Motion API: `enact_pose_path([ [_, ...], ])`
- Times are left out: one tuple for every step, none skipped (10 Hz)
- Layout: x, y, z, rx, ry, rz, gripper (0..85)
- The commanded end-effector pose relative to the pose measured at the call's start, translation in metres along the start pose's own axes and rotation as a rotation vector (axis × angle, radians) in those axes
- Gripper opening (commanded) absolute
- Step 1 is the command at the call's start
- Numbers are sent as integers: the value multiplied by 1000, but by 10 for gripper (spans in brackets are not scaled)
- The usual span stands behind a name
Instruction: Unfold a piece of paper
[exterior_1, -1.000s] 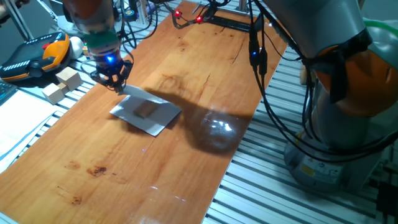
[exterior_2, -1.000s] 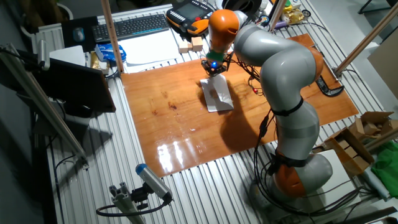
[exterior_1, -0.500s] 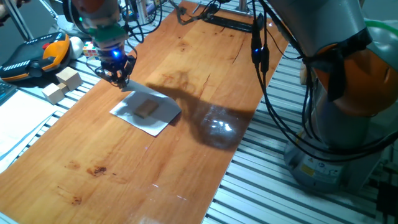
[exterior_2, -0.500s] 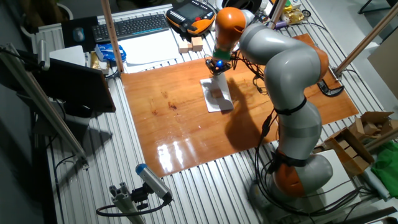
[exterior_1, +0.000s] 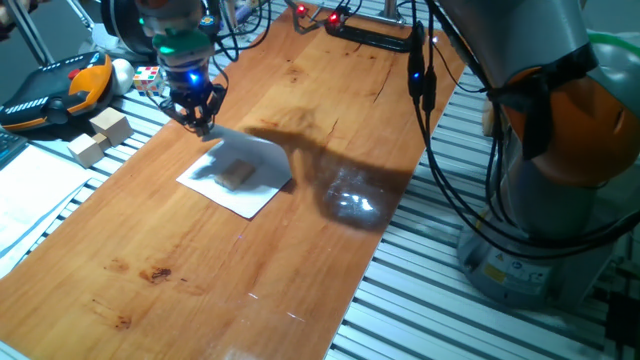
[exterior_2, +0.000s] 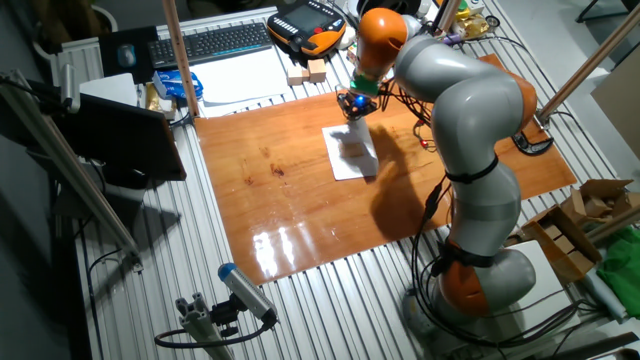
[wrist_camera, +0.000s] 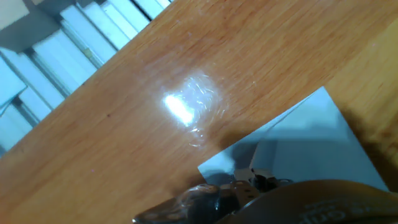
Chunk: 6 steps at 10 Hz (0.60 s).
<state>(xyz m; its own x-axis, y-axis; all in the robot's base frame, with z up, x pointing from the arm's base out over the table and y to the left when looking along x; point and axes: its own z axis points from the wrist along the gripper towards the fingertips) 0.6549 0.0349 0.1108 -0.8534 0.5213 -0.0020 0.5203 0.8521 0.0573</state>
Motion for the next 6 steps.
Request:
enact_pose_path([
  [0, -3, 0, -1, -2, -5, 20],
  [-1, -6, 0, -1, -8, -14, 20],
  [-2, -9, 0, -2, -10, -21, 20],
  [-3, -13, -1, -3, -12, -24, 20],
  [-3, -15, -1, -5, -12, -22, 20],
  [-3, -17, -2, -6, -10, -14, 20],
])
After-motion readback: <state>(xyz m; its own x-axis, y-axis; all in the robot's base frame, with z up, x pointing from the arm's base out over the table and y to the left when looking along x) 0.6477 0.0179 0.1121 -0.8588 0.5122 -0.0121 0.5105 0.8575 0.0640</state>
